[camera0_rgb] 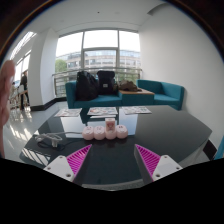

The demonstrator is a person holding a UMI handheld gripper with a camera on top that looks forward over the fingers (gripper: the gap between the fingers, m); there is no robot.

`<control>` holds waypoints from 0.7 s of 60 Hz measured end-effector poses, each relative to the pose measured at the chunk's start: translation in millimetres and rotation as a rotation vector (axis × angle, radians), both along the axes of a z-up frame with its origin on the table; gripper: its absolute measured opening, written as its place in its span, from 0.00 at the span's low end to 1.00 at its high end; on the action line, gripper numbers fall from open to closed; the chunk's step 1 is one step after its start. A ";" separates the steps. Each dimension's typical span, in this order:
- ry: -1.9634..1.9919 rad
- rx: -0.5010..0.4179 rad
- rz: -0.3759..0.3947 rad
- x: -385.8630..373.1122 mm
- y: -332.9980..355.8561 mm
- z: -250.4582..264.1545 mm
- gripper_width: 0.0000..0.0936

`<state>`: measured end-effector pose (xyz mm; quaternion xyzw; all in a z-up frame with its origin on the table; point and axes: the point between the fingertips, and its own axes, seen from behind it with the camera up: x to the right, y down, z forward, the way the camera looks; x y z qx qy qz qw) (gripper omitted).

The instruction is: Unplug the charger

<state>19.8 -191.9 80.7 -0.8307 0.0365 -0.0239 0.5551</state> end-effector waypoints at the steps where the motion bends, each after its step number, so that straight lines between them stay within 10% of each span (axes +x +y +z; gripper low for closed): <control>1: 0.001 -0.002 0.004 -0.9 5.7 -2.3 0.91; 25: 0.013 -0.031 0.003 11.7 177.0 -40.7 0.73; 42: -0.013 -0.042 0.047 -0.5 202.6 -51.3 0.28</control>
